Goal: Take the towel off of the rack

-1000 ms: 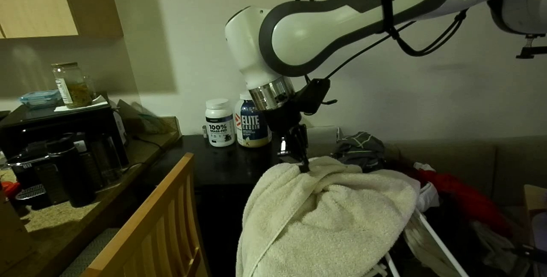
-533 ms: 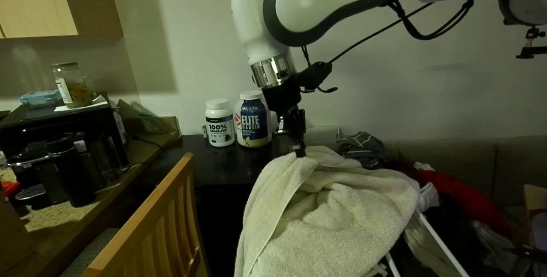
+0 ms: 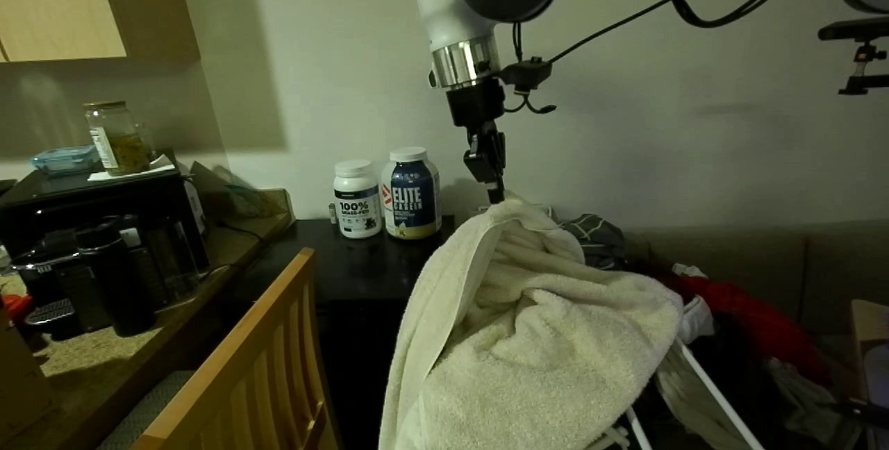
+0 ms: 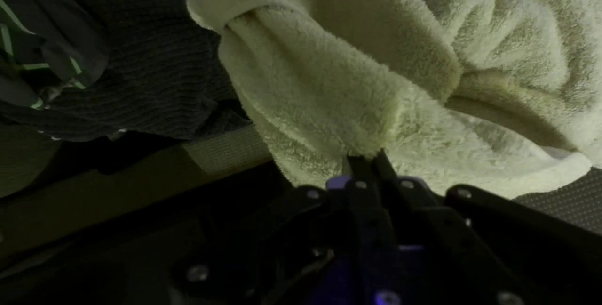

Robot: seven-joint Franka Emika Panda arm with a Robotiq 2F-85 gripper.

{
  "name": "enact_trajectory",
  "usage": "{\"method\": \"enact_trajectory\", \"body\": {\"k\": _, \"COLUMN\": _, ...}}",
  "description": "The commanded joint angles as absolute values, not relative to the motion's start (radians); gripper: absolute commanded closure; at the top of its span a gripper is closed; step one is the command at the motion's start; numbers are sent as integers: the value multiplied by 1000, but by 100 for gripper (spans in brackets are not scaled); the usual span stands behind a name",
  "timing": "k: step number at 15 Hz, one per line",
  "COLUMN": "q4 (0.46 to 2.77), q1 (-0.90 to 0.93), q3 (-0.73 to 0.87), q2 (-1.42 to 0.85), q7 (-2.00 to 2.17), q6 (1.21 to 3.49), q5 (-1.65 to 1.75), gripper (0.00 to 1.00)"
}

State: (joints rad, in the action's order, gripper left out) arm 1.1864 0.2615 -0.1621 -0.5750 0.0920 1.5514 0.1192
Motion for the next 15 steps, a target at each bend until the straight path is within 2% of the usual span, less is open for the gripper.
{"method": "enact_trajectory", "body": {"k": 1, "q4": 1283, "q1": 198, "q3": -152, "q2": -488, "q7": 53, "q6": 1588, "q5": 100, "gripper": 99}}
{"method": "enact_trajectory", "body": {"k": 15, "q4": 1400, "q1": 54, "q3": -30, "q2": -403, "q7": 129, "q6": 1670, "q5": -29, "gripper": 99}}
